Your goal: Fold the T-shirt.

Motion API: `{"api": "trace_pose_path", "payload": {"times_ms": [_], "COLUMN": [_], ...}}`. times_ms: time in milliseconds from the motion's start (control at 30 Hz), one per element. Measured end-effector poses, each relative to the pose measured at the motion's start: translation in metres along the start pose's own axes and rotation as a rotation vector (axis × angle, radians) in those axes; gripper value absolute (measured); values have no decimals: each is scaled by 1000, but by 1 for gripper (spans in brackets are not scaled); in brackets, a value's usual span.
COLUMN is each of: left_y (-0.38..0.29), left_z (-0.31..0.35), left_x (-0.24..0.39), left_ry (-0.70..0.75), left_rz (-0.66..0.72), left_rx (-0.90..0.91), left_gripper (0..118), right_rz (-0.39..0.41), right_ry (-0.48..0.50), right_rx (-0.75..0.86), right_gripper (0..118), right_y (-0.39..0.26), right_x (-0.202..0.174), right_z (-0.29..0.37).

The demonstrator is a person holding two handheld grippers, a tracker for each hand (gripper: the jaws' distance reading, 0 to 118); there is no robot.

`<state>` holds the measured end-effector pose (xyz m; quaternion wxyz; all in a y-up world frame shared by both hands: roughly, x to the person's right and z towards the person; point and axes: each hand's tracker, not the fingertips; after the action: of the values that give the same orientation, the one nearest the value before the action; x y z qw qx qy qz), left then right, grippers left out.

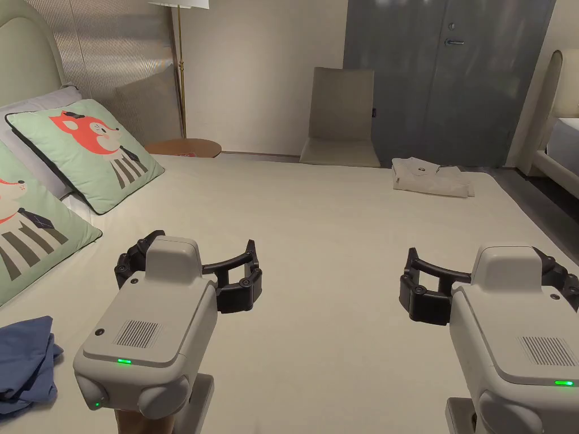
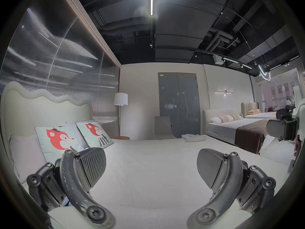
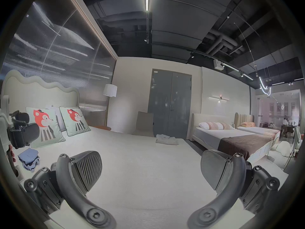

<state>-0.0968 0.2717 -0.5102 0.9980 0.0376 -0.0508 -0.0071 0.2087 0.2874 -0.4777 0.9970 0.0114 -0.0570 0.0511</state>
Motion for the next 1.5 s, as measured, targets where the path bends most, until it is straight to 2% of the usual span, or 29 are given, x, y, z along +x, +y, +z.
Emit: {"api": "trace_pose_path", "payload": {"times_ms": [1500], "left_y": [-1], "left_z": [-2], "left_x": [-4], "left_ry": [-7], "left_rz": [4], "left_rx": [3], "left_gripper": [110], "right_rz": [3], "right_ry": [8], "right_rx": [12], "right_gripper": [118], "right_y": [6], "right_x": [-3], "right_z": [5]}}
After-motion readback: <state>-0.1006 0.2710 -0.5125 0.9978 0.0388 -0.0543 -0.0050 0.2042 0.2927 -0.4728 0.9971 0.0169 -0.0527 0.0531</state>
